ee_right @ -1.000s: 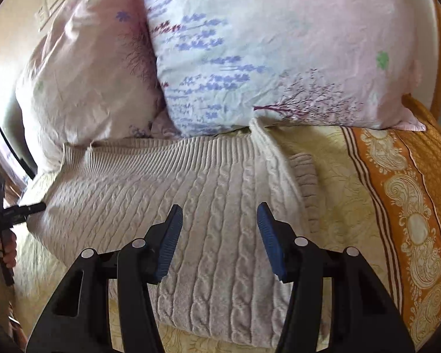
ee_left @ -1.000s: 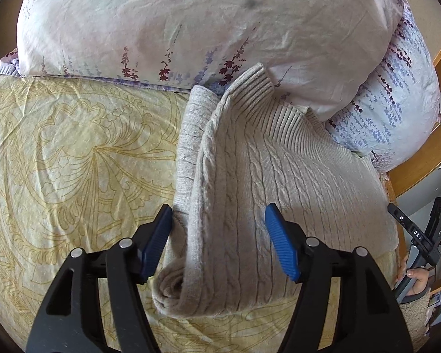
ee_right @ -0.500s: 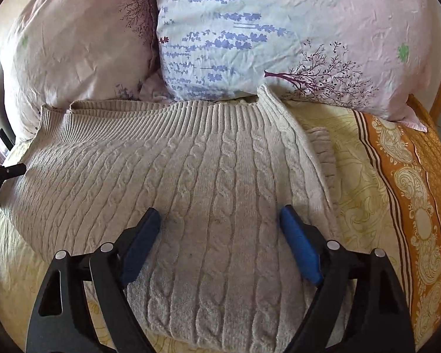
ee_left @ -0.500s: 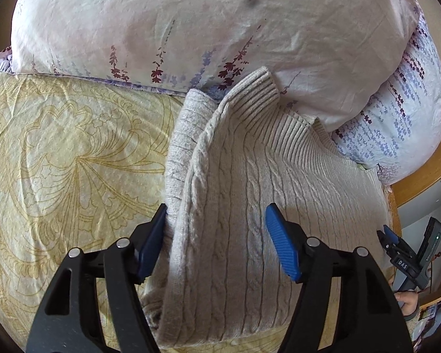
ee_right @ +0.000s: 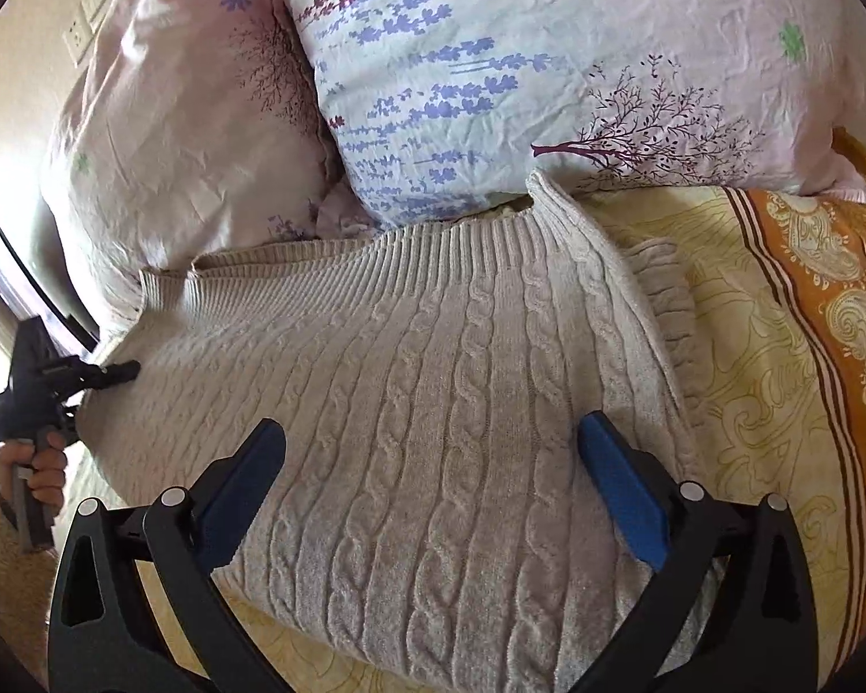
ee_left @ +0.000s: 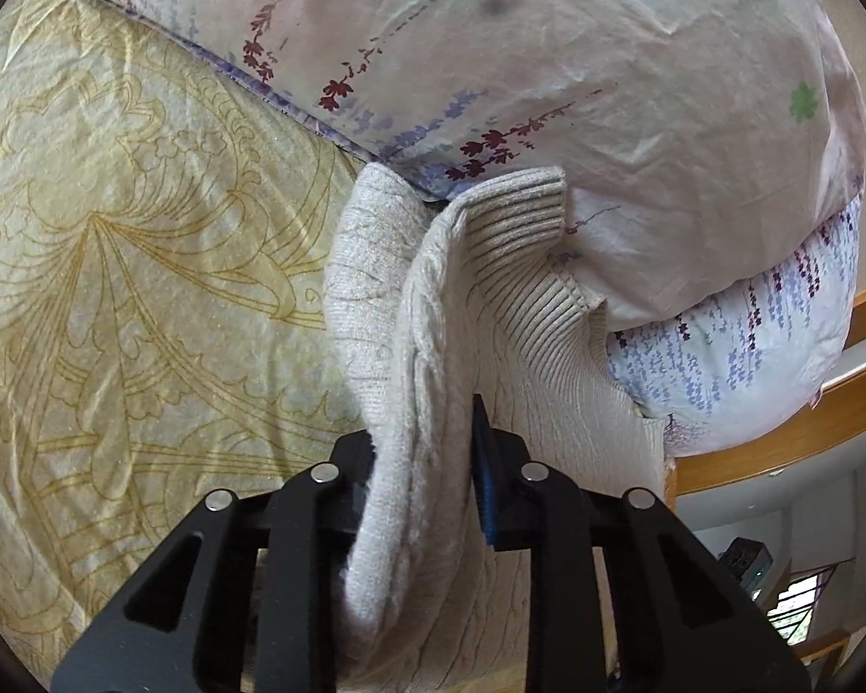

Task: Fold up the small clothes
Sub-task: 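Grasp the sweater side edge with the left tool and fold it over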

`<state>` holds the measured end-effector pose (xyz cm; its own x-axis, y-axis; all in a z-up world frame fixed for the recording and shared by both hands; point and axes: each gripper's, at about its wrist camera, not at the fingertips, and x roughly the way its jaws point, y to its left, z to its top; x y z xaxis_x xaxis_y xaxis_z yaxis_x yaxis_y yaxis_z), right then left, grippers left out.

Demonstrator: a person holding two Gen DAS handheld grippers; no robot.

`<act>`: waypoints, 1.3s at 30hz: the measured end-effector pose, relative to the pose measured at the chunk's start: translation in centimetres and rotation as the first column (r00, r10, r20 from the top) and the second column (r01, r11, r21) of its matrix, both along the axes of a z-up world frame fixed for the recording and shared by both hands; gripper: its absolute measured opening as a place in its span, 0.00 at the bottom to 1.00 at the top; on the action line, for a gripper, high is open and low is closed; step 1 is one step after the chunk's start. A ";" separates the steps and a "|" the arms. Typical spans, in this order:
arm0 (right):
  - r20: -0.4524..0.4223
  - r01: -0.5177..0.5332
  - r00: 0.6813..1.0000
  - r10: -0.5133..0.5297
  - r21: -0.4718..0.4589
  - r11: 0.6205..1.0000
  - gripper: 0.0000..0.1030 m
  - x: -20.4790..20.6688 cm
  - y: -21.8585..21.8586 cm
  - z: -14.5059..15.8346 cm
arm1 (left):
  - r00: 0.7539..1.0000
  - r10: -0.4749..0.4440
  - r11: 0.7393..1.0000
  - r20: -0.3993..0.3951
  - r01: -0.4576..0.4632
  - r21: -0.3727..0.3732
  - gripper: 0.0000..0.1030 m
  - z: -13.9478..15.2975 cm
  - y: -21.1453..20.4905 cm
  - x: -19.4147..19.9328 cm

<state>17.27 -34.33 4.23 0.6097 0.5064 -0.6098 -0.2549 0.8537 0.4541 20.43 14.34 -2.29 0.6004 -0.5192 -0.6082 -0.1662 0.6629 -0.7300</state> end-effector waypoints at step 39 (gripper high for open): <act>-0.159 0.318 0.948 -0.276 0.496 0.808 0.99 -0.9 -16.1 -1.3 | 0.886 -0.438 0.878 0.154 0.459 -0.138 0.22 5.1 -34.2 2.9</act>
